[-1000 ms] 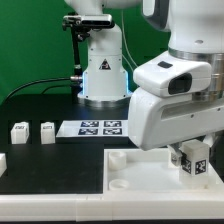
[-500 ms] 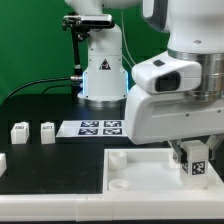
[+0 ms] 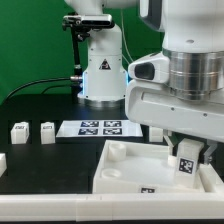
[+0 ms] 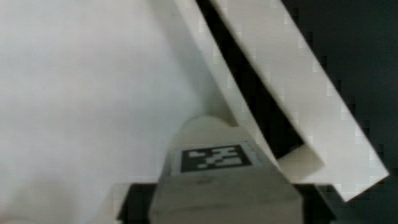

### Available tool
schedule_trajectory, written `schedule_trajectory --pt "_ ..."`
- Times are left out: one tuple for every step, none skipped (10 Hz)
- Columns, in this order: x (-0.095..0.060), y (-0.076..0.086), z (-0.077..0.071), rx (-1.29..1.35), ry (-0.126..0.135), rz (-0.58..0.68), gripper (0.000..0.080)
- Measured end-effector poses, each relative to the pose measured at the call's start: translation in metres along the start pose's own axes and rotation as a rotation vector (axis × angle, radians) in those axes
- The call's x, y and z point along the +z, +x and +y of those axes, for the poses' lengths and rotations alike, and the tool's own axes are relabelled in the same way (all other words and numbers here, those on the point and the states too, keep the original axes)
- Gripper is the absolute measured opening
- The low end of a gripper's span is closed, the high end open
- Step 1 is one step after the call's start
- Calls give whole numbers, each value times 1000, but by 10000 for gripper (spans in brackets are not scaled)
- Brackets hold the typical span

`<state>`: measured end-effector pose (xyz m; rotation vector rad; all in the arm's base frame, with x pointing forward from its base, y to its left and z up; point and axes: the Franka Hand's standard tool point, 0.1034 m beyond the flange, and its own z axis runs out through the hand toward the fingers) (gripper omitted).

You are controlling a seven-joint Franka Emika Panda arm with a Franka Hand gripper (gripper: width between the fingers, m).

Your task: Assemble one leg

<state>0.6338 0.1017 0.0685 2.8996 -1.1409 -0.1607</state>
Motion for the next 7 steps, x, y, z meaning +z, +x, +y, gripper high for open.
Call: schedule_trajectory --pt "-1 5 6 77 -18 9 305" --pt "-1 6 7 90 -22 17 305" --pt "-1 7 9 97 -28 19 310" --pt "0 7 9 98 -27 17 310" --pt "0 6 8 98 -27 17 486" --pt "0 6 8 98 -27 17 615" --pt "1 6 8 97 -27 17 615"
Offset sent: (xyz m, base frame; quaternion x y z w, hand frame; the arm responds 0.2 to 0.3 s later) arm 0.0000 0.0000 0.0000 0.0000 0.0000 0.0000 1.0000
